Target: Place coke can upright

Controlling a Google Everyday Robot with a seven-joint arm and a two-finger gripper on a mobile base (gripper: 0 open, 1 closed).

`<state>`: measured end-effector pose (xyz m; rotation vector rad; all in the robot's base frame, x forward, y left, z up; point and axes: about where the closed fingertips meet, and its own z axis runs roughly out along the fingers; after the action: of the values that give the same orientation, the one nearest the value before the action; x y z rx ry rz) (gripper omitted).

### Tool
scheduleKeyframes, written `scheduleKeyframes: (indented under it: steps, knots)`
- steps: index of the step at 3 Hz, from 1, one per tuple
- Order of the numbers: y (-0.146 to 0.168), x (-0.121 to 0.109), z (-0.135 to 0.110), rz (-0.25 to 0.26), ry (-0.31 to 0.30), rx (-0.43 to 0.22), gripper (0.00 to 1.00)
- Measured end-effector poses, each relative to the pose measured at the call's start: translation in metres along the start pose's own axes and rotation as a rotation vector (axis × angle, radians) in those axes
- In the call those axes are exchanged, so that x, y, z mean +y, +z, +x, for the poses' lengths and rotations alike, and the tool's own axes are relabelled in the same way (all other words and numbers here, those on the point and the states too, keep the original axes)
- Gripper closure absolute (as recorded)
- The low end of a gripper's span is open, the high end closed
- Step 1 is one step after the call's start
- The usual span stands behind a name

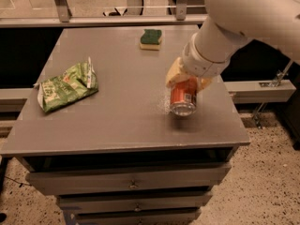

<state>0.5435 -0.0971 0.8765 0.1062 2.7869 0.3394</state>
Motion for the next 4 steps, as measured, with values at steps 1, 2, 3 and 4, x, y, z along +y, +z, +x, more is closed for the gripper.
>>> scheduleKeyframes:
  steps: [1,2,3,4]
  knots:
    - [-0.013,-0.008,-0.041,-0.199,0.004,-0.126,1.0]
    - [-0.03,-0.012,-0.072,-0.408,0.019,-0.244,1.0]
    - [-0.055,-0.007,-0.084,-0.625,0.002,-0.339,1.0]
    - [-0.063,0.005,-0.078,-0.657,-0.071,-0.364,1.0]
